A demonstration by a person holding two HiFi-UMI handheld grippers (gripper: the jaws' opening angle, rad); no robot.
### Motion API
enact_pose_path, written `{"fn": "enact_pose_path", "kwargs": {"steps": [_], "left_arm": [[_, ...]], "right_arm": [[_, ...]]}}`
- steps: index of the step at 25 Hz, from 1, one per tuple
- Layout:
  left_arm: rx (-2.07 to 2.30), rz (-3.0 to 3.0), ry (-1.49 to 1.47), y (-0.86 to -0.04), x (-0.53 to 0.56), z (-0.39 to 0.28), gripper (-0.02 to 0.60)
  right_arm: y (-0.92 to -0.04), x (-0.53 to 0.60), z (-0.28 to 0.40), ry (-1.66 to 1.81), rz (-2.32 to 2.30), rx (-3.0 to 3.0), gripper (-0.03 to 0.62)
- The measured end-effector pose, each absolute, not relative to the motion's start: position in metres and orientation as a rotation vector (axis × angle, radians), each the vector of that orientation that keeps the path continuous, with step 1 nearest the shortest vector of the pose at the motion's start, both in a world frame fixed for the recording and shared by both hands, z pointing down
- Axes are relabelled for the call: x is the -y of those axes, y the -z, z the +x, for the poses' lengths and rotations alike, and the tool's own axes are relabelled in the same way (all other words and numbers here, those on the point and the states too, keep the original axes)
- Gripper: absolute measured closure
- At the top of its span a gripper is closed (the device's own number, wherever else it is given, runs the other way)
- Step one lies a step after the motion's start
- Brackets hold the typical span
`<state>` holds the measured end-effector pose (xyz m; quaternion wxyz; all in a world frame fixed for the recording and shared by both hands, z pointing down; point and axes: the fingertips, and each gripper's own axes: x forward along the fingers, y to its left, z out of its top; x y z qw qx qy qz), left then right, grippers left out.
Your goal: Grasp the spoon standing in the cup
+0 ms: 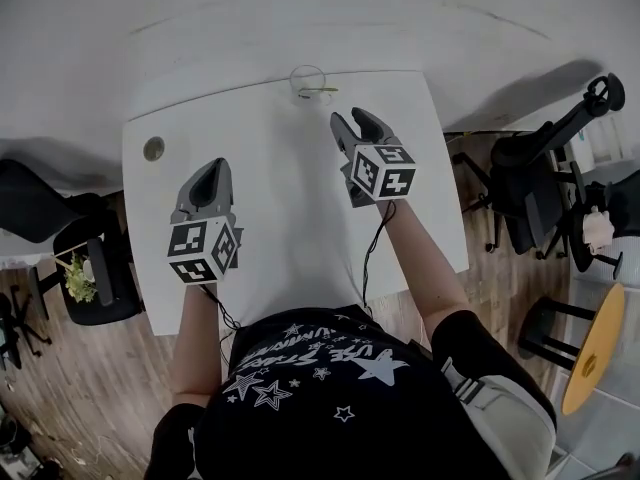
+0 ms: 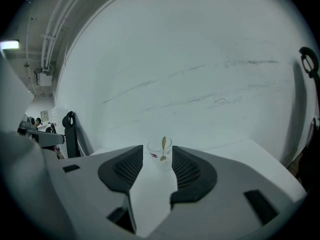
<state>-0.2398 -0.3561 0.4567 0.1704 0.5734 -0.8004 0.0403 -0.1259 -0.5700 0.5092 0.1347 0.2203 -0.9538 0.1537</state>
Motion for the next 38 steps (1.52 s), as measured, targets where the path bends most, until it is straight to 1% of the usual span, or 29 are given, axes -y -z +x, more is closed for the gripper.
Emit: {"fn": "enact_pose_path", "kwargs": {"steps": [10,17,20,22,27,31,38], "left_arm": [[2.243,1.612,-0.176,-0.478,0.391,-0.250,0.574],[2.222,1.578,-0.184,-0.492,0.397,-0.261,0.574],[2.222,1.569,-0.181,-0.495,0.398,-0.265,0.574],[2.220,1.564,-0.178,-0.497,0.398,-0.267,0.574],[2.210,1.556,-0.172,-0.501,0.397,-0.271,0.574],[2.207,1.549,-0.168,-0.503,0.397,-0.273,0.574],[2.210,1.539,-0.154,-0.503,0.392,-0.277,0.574]], "right_arm": [[-0.529,0.604,-0.162,-0.528,0.646,2.764,0.413],[-0.537,0.611,-0.181,-0.647,0.695,2.757,0.436],[-0.536,0.612,-0.186,-0.667,0.711,2.760,0.451],[-0.537,0.613,-0.189,-0.677,0.720,2.756,0.477],[-0.539,0.617,-0.191,-0.693,0.747,2.740,0.502],[-0.537,0.622,-0.190,-0.709,0.786,2.742,0.543],[-0.534,0.622,-0.192,-0.680,0.784,2.740,0.563]]}}
